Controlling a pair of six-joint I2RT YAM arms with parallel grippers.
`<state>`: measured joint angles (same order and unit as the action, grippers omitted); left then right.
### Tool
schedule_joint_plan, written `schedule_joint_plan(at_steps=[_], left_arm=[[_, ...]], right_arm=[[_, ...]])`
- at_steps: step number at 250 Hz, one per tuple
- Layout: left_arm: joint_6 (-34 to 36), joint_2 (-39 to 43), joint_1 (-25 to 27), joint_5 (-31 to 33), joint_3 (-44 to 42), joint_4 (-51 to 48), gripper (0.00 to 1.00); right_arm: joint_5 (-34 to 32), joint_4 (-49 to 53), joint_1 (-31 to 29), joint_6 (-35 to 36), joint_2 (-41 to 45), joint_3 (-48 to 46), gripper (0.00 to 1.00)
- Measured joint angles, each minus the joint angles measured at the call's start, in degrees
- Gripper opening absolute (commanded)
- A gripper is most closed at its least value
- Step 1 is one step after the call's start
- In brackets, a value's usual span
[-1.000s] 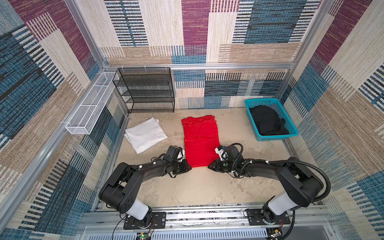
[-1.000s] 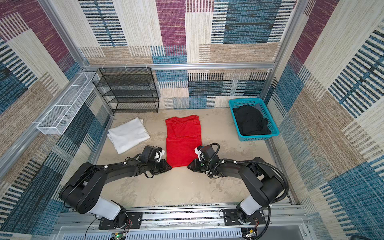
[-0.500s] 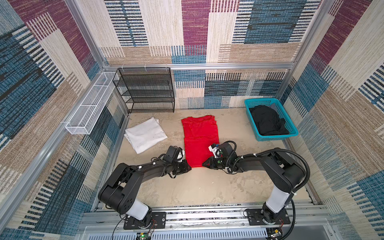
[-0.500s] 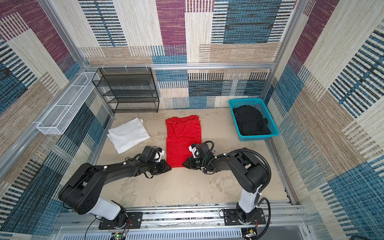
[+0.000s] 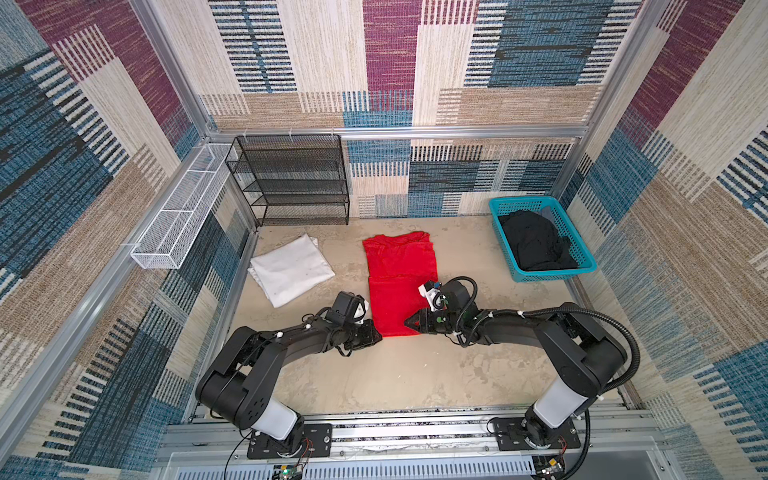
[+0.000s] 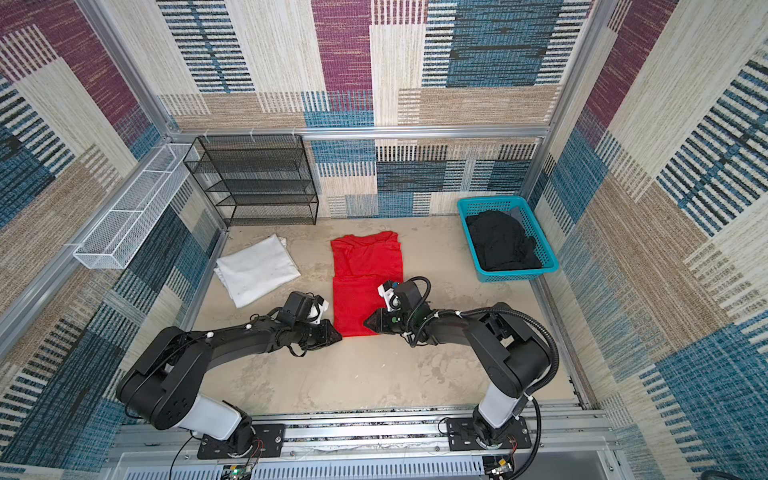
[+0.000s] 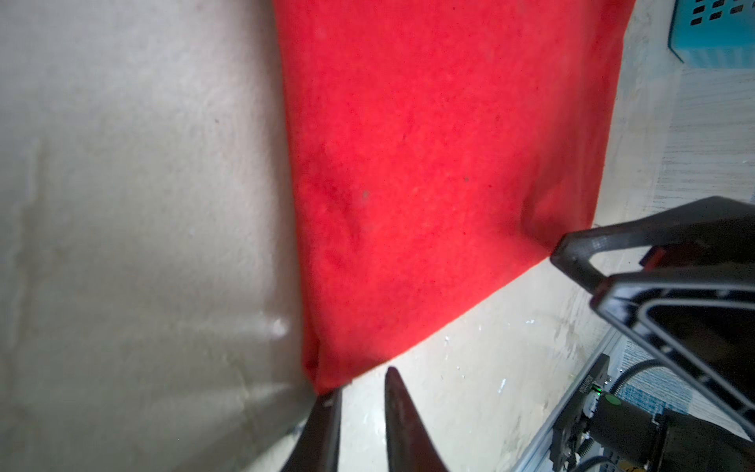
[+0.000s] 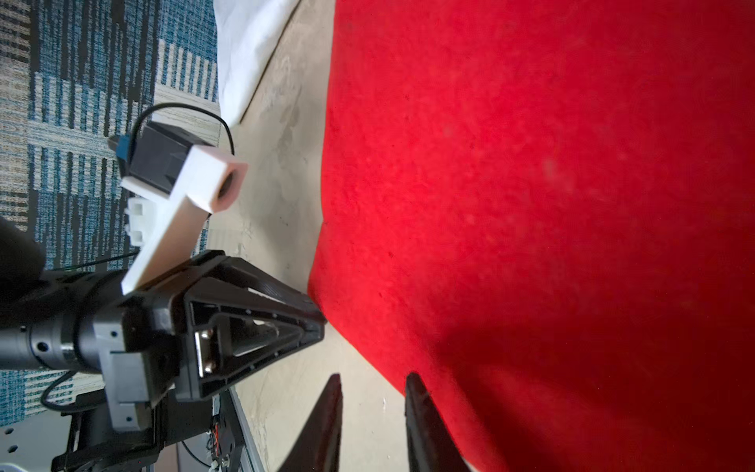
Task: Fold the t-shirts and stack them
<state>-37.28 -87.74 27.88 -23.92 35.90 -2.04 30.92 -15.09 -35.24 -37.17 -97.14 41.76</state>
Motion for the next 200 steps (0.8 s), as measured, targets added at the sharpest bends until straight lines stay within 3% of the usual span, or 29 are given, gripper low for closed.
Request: schedule_joint_plan(at_steps=[106, 200], left_arm=[[0.4, 1.1, 0.0, 1.2, 0.0, -2.6, 0.22], [1.1, 4.3, 0.0, 1.4, 2.4, -8.0, 0.24]], right_arm=[[3.1, -3.2, -3.7, -1.4, -8.4, 2.2, 0.28], [1.6, -1.6, -3.7, -1.5, -4.3, 1.7, 0.31]])
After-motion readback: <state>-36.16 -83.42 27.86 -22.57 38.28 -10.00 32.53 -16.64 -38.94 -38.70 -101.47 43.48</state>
